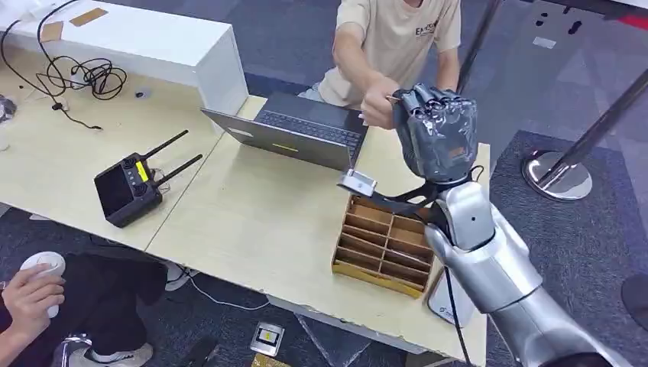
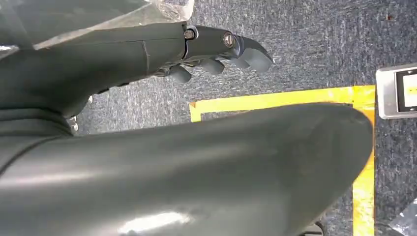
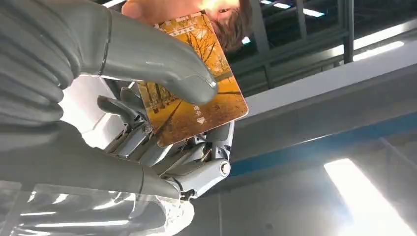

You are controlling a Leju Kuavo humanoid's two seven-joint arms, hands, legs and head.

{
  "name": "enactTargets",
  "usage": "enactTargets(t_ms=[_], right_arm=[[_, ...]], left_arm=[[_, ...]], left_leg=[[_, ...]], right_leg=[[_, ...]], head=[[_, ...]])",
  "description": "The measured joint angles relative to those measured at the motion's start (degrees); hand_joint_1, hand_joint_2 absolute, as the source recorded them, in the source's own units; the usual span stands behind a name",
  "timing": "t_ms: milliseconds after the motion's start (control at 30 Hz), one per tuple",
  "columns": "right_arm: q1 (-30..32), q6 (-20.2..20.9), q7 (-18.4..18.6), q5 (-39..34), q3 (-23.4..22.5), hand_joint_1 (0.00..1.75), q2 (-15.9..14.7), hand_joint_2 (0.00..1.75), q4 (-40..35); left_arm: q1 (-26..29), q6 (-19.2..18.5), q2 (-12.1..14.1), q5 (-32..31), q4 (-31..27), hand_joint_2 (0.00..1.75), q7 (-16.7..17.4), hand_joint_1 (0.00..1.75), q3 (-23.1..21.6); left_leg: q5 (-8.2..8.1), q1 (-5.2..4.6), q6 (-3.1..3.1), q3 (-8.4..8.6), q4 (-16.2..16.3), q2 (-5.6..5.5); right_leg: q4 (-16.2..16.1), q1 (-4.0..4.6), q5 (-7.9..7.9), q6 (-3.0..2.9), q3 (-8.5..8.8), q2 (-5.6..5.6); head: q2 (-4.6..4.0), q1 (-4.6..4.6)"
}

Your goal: Pass the card to the sensor for recognition and then transmit it.

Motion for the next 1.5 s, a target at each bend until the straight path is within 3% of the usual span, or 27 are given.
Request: enactTargets(t_ms=[433,467,500,533,567,800,1167,1200,1433,1467,1500], right_arm=[[0.25,0.00,-3.54,1.95,-1.71,1.75,2.10,1.75,4.61],[0.30,0.00,-3.56,1.95,-1.73,0.58,2.23,1.75,4.98],[0.35,0.00,-3.56,1.90,-1.71,0.00,2.25,1.75,5.38],[0.36,0.00,-3.56,1.71,-1.71,0.00,2.34,1.75,5.75],[0.35,0.00,-3.52,1.03,-1.68,0.00,2.40,0.00,6.26],[0.10,0.00,-4.46,-9.83,-1.42,0.00,3.19,0.00,10.65],[-0.30,0.65,-3.68,-16.98,-1.12,0.00,3.19,0.00,12.81],[-0.27,1.03,-3.32,-17.90,-1.09,0.00,3.06,1.75,12.50],[1.13,4.04,-2.27,-23.55,-1.20,0.00,0.79,1.75,7.48],[1.93,5.03,-1.92,-25.01,-1.25,0.00,0.19,0.00,5.77],[2.79,6.09,-1.62,-26.59,-1.38,0.00,-0.59,0.00,4.05]], left_arm=[[-0.26,-0.09,-0.13,-0.94,0.00,0.00,0.55,0.00,-0.07],[-0.26,-0.09,-0.13,-0.96,0.00,0.00,0.55,0.00,-0.07],[-0.26,-0.09,-0.13,-1.01,0.00,0.00,0.55,0.00,-0.07],[-0.26,-0.09,-0.13,-1.09,0.00,0.00,0.55,0.00,-0.07],[-0.27,-0.09,-0.13,-1.33,0.00,0.00,0.57,0.00,-0.07],[-0.34,-0.22,-0.17,-1.86,0.00,0.00,0.83,0.00,-0.11],[-0.32,-0.17,-0.17,-1.73,0.00,0.00,0.59,0.00,-0.15],[-0.31,-0.17,-0.17,-1.68,0.00,0.00,0.59,0.00,-0.15],[-0.03,0.15,-0.11,-0.75,0.02,0.00,0.29,0.00,-0.15],[0.07,0.18,-0.07,-0.55,0.02,0.00,-0.05,0.00,-0.15],[0.19,0.24,-0.04,-0.30,0.02,0.00,-0.35,0.00,-0.15]], left_leg=[[-0.01,0.00,0.00,-0.04,0.00,0.00],[-0.01,0.00,0.00,-0.04,0.00,0.00],[-0.01,0.00,0.00,-0.05,0.00,0.00],[-0.01,0.00,0.00,-0.05,0.00,0.00],[-0.01,0.00,0.00,-0.04,0.00,0.00],[0.00,0.00,0.00,-0.03,0.00,0.00],[0.00,0.00,0.00,-0.02,0.00,0.00],[0.00,0.00,0.00,-0.02,0.00,0.01],[0.00,0.00,0.00,0.01,0.02,0.01],[0.00,0.00,0.00,0.01,0.02,0.01],[-0.01,0.00,0.00,0.01,0.03,0.00]], right_leg=[[0.00,0.00,-0.01,0.00,-0.04,0.00],[0.00,0.00,-0.01,0.00,-0.04,0.00],[0.00,0.00,-0.01,0.00,-0.04,0.00],[0.00,0.00,-0.01,0.00,-0.05,0.00],[0.00,0.00,0.00,0.00,-0.05,0.00],[0.00,0.00,0.00,0.00,-0.03,0.00],[0.01,0.00,0.00,0.00,-0.04,0.00],[0.01,0.00,0.00,0.00,-0.04,0.00],[0.01,0.00,0.00,0.00,-0.04,0.00],[0.01,0.00,0.00,0.00,-0.04,0.00],[0.01,0.00,0.00,0.00,-0.03,0.00]], head=[[0.00,0.00],[0.00,0.00],[0.00,-0.02],[0.00,0.00],[0.00,-0.02],[0.00,0.00],[0.00,0.00],[0.00,0.00],[0.00,0.00],[0.00,-0.02],[0.00,0.00]])
